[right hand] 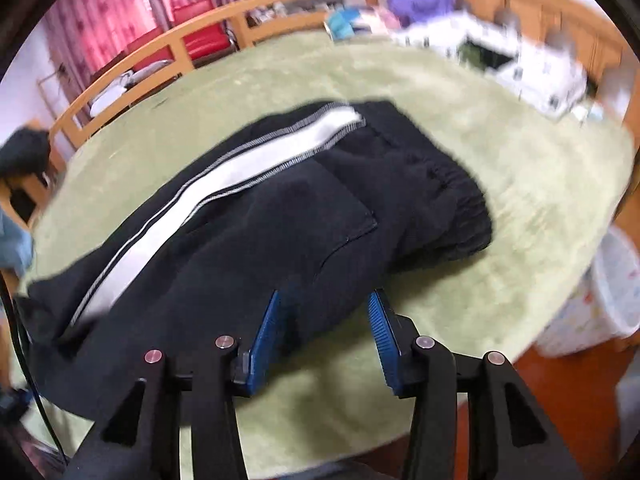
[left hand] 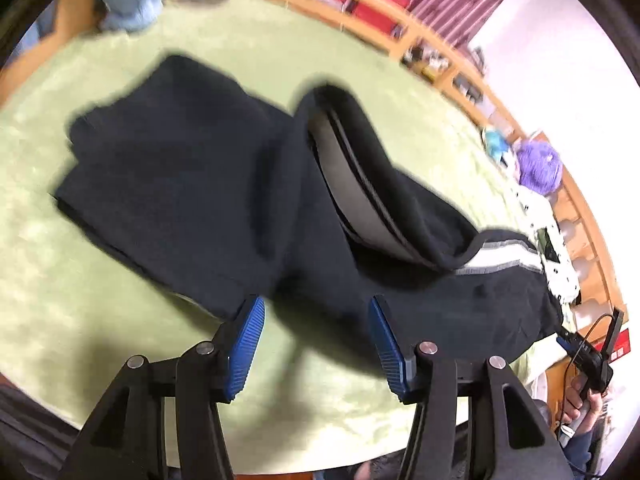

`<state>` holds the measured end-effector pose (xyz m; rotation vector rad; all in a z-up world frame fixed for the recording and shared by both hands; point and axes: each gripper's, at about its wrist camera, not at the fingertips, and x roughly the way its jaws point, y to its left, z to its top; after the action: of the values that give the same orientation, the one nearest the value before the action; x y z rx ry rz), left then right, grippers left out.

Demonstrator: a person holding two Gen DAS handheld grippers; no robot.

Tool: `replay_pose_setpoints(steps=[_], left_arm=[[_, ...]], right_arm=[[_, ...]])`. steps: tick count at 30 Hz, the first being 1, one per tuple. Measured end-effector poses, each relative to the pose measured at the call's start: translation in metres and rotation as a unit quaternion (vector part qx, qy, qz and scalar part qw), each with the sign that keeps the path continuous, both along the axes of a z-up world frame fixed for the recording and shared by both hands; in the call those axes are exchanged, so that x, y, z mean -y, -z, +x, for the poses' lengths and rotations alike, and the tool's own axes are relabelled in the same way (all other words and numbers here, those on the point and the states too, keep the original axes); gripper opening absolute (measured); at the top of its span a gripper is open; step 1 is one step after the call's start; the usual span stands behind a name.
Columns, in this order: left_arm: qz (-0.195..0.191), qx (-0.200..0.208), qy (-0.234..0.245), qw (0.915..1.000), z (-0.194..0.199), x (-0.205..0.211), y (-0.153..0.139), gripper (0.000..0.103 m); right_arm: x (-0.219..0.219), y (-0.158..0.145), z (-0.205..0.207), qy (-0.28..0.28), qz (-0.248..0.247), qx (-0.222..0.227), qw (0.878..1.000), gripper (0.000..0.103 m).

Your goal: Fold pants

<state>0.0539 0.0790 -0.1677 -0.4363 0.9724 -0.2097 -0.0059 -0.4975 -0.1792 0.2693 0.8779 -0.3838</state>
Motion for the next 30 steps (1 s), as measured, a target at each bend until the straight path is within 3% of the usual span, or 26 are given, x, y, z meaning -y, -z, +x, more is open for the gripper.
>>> replay_pose_setpoints(steps=[7, 11, 13, 16, 19, 22, 25, 30], left_arm=[[0.017, 0.028, -0.067, 0.9972, 0.020, -0.068, -0.019, 0.055], [0.046, 0.026, -0.095, 0.9941, 0.043, -0.103, -0.013, 0.055], [0.068, 0.008, -0.129, 0.9892, 0.059, -0.122, 0.002, 0.055], [0.063, -0.015, -0.149, 0.9867, 0.080, -0.151, 0.025, 0.055], [0.066, -0.026, -0.149, 0.9862, 0.102, -0.167, 0.042, 0.055], [0.037, -0.045, -0.141, 0.9883, 0.119, -0.165, 0.062, 0.053], [0.036, -0.041, -0.147, 0.9876, 0.125, -0.162, 0.071, 0.052], [0.018, -0.043, -0.147, 0.9881, 0.129, -0.162, 0.070, 0.016]], right_arm=[[-0.032, -0.010, -0.010, 0.003, 0.004, 0.075, 0.997, 0.050], [-0.034, 0.000, -0.001, 0.005, 0.034, 0.075, 0.997, 0.052], [-0.033, -0.004, -0.003, 0.008, 0.038, 0.092, 0.995, 0.052], [-0.031, 0.001, 0.004, 0.006, 0.052, 0.092, 0.994, 0.054], [-0.035, 0.005, 0.013, -0.002, 0.047, 0.080, 0.996, 0.054], [-0.043, 0.003, 0.014, -0.020, 0.041, 0.093, 0.995, 0.054], [-0.051, 0.002, 0.017, -0.021, 0.022, 0.088, 0.996, 0.054], [-0.068, 0.006, 0.029, -0.030, -0.025, 0.062, 0.997, 0.054]])
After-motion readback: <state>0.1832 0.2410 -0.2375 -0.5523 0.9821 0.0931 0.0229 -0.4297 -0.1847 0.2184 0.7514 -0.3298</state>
